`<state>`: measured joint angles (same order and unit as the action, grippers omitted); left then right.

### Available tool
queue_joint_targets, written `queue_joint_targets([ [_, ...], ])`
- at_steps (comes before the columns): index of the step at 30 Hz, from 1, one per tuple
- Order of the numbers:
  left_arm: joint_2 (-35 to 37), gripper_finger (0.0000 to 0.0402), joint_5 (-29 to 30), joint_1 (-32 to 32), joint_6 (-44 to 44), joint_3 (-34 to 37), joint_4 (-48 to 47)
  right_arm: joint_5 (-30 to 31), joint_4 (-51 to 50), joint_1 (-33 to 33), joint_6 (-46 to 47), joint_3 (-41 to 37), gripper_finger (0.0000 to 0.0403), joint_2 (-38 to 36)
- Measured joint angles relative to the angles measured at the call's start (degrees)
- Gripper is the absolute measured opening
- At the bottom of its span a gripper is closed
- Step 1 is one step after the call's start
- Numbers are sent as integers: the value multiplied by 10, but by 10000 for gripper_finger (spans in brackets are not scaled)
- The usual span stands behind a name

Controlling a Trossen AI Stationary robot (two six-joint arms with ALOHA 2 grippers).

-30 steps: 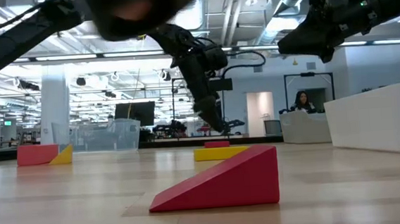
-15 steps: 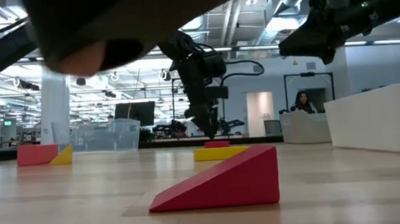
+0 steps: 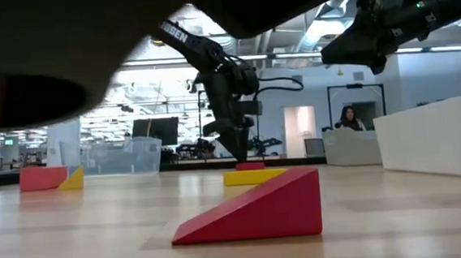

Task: Sort & place blocks by color
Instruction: Put the top left red block into the transparent bin

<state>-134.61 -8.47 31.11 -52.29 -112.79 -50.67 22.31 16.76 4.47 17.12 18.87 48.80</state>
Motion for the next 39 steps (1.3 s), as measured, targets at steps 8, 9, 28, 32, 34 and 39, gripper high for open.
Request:
queue_joint_targets([
  [8,0,4,6,17,22,0,-34,0,0,0,0,0,127,0],
  [9,0,3,8,18,27,0,-29,0,0,0,0,0,127,0],
  [28,-6,0,19,17,-13,0,41,0,0,0,9,0,127,0],
  [32,-5,0,72,15,-136,0,35,0,0,0,10,0,127,0],
  [34,-5,0,78,15,-215,0,31,0,0,0,10,0,127,0],
  [39,-5,0,46,13,-294,0,34,1,0,0,10,0,127,0],
])
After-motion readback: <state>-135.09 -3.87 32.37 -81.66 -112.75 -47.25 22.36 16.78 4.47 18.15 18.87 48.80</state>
